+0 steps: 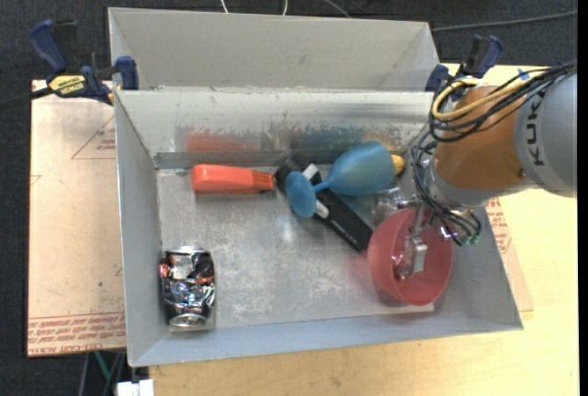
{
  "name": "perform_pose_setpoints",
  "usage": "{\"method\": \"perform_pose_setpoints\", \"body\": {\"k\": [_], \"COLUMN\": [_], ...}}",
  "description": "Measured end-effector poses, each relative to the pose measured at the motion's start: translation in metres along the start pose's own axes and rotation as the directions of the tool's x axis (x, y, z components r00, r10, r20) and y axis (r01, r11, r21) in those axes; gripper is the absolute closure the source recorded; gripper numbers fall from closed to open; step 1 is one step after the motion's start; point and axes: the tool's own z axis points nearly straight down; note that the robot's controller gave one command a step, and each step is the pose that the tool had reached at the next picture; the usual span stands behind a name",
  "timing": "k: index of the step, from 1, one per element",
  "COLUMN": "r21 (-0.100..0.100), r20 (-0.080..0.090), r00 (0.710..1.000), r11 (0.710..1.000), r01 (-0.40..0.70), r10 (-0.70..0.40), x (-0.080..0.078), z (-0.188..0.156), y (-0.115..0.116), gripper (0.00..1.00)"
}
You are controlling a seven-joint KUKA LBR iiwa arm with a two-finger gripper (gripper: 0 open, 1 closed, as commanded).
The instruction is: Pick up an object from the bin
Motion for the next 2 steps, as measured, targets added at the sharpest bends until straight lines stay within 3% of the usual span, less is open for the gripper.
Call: {"method": "perform_pose_setpoints", "body": {"k": [1,2], "r21": [-0.003,-0.003], "r20": [-0.006,-0.005], "r00": [0.998,0.998], "r11": [0.998,0.998], "r01": [-0.067,-0.066], "r10": [0.066,0.066], "x": [-0.0074,-0.0075], "z": [-0.0022,-0.0026], "y": [0.0106,0.0107], "gripper": [1.0,1.0]}}
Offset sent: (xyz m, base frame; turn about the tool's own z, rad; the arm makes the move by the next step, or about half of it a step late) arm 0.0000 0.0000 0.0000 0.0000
